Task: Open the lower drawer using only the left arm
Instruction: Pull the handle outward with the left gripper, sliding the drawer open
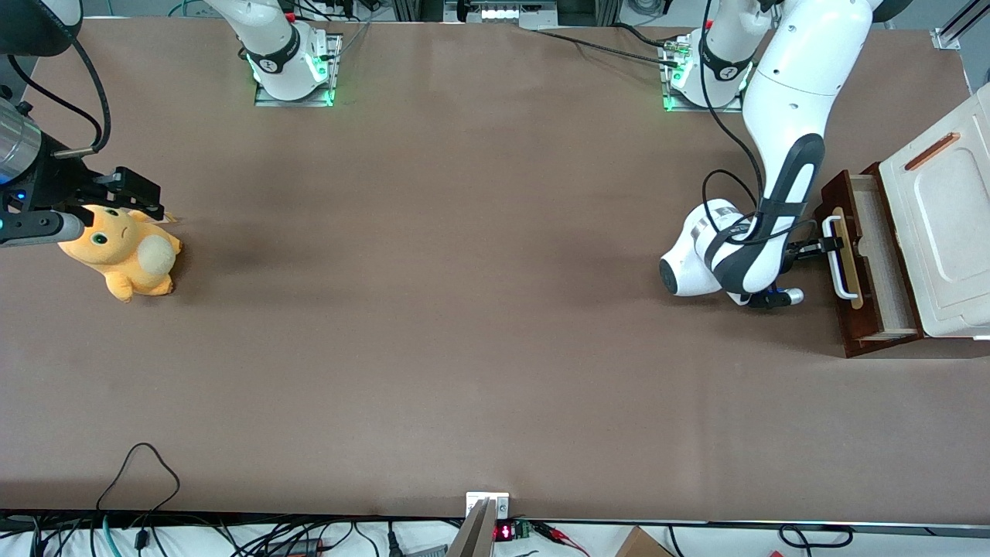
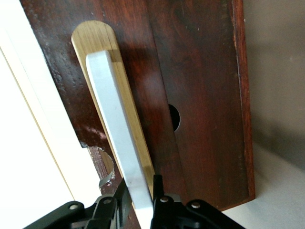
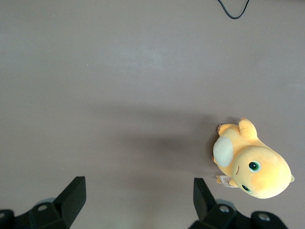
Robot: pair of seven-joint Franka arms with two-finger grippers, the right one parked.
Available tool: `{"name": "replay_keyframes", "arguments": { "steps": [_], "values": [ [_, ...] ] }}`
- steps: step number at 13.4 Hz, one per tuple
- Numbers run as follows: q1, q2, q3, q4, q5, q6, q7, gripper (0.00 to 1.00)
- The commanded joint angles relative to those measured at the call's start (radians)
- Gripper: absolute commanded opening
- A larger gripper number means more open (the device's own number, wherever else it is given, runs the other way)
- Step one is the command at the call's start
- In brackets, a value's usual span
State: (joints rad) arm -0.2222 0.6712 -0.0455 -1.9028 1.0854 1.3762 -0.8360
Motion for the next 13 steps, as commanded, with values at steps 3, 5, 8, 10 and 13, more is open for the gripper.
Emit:
{"name": "replay_keyframes", "arguments": {
  "steps": [3, 5, 8, 10, 13],
  "values": [
    [-0.035, -0.016, -0.002, 0.010, -0.073, -0.043, 0.000, 0.23],
    [-0.043, -0.016, -0.002, 0.018, -0.091, -0.043, 0.000, 0.23],
    [-0.048, -0.013, -0.002, 0.027, -0.098, -0.043, 0.000, 0.23],
    [-0.057, -0.010, -0.002, 0.025, -0.099, -0.045, 0.000, 0.23],
    [-0.057, -0.010, -0.002, 0.027, -0.108, -0.045, -0.014, 0.23]
  ]
}}
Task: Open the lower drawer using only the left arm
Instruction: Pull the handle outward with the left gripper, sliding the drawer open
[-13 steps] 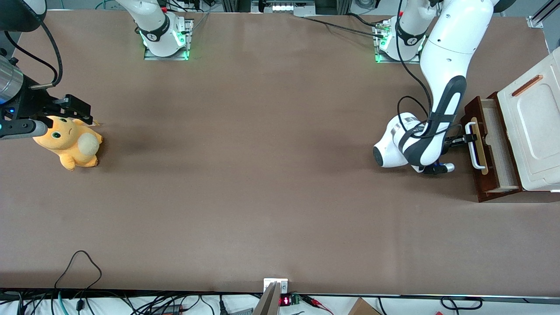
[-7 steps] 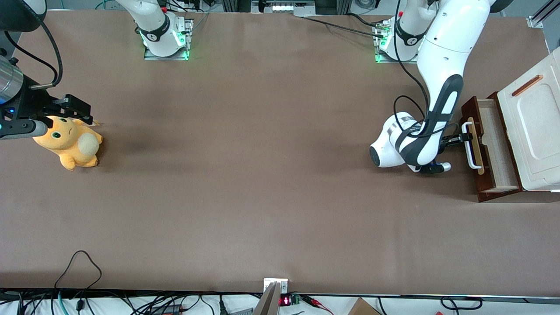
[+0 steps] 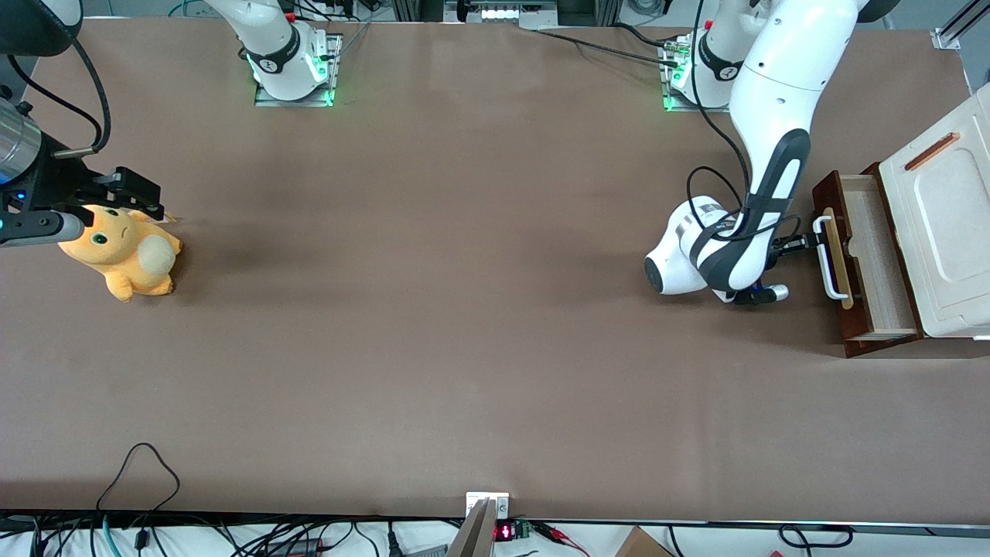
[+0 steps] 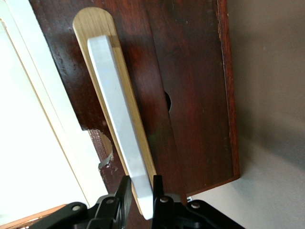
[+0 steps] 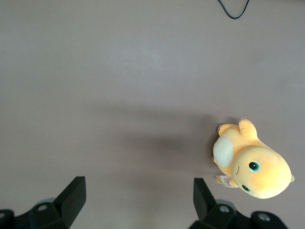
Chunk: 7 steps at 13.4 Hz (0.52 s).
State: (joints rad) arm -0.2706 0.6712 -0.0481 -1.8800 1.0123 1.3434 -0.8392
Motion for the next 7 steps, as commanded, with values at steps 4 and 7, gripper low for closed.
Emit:
{"name": "replay_keyframes", "arguments": {
  "steps": [4, 7],
  "values": [
    [-0.009, -0.010, 0.001, 0.002, -0.035, -0.012, 0.003, 1.00],
    [-0.006, -0.018, 0.004, 0.016, -0.037, -0.012, 0.025, 1.00]
  ]
}}
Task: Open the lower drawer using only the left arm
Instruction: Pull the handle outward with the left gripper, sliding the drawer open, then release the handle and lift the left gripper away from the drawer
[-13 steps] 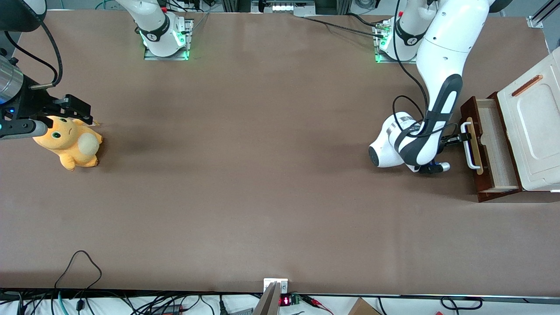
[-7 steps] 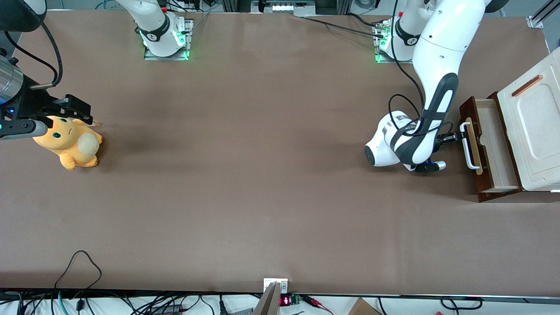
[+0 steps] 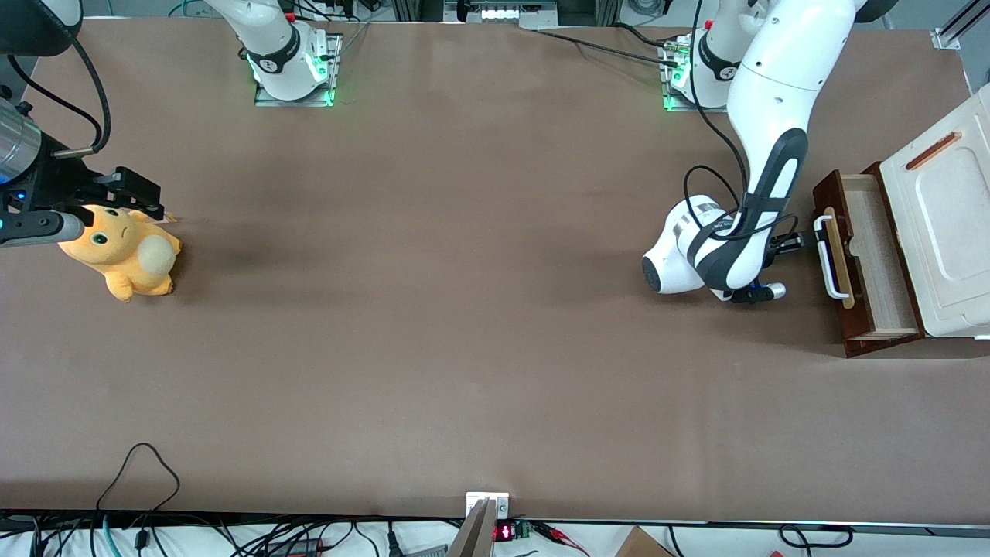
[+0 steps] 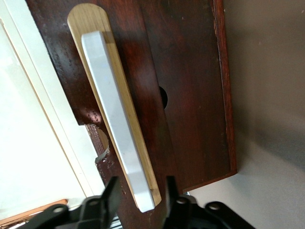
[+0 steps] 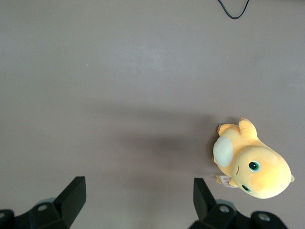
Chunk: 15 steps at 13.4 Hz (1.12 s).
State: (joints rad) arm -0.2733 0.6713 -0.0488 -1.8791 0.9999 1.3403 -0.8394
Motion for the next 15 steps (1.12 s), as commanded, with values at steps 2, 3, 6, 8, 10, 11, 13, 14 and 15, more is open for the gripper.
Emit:
{"name": "replay_keyframes", "arguments": {
  "steps": [2, 3, 6, 8, 10, 11, 13, 14, 15],
  "values": [
    [0.006, -0.033, 0.010, 0.098, -0.093, -0.004, 0.074, 1.00],
    [0.008, -0.044, 0.021, 0.160, -0.151, -0.003, 0.115, 1.00],
    [0.016, -0.071, 0.049, 0.290, -0.274, -0.004, 0.229, 1.00],
    [0.022, -0.094, 0.064, 0.342, -0.344, -0.001, 0.273, 1.00],
    [0.055, -0.139, 0.064, 0.391, -0.417, 0.000, 0.344, 1.00],
    [0.077, -0.168, 0.064, 0.400, -0.453, 0.002, 0.380, 1.00],
    [0.120, -0.231, 0.064, 0.410, -0.526, 0.002, 0.478, 1.00],
    [0.141, -0.263, 0.064, 0.414, -0.558, 0.003, 0.537, 1.00],
    [0.163, -0.285, 0.064, 0.426, -0.595, 0.003, 0.586, 1.00]
  ]
}}
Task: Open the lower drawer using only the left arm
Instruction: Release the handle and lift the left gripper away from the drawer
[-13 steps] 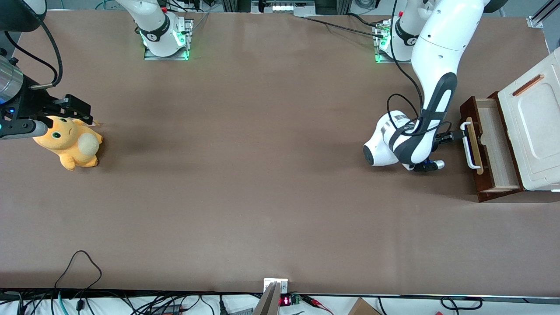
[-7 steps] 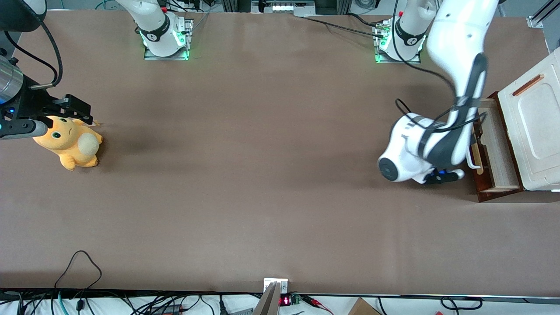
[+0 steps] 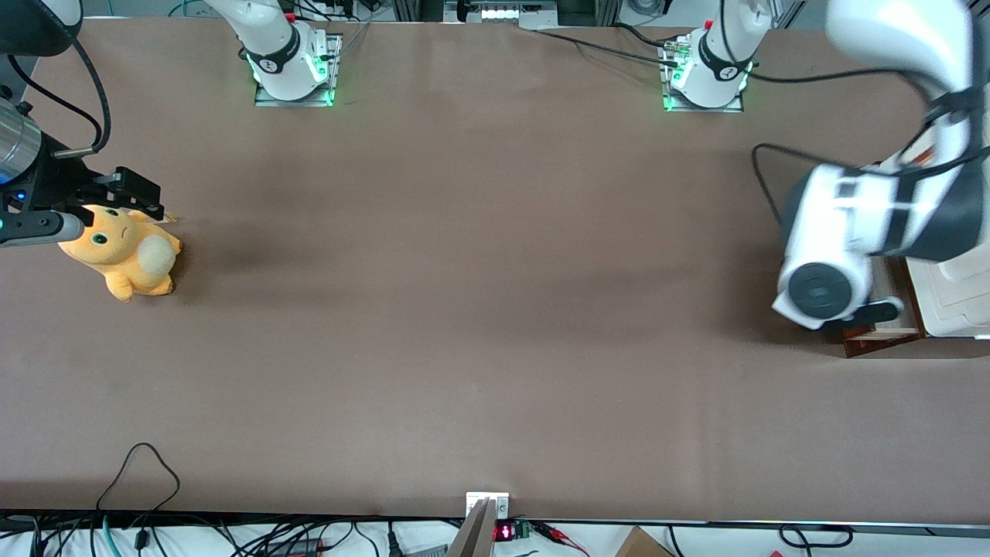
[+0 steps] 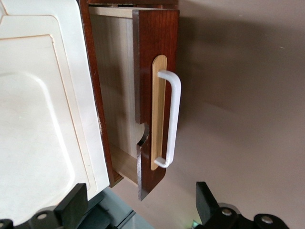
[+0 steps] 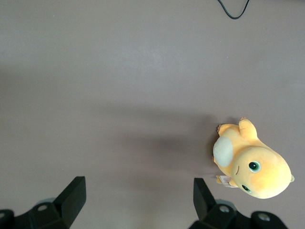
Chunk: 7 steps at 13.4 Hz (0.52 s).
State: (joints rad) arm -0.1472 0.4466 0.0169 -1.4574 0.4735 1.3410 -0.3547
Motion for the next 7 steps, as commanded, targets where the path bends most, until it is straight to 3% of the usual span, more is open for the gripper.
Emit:
{"name": "replay_keyframes", "arguments": {
  "steps": [1, 7],
  "values": [
    [0.058, -0.083, -0.002, 0.012, -0.116, 0.003, 0.132, 1.00],
    [0.121, -0.184, -0.003, 0.077, -0.294, 0.004, 0.146, 1.00]
  ]
}}
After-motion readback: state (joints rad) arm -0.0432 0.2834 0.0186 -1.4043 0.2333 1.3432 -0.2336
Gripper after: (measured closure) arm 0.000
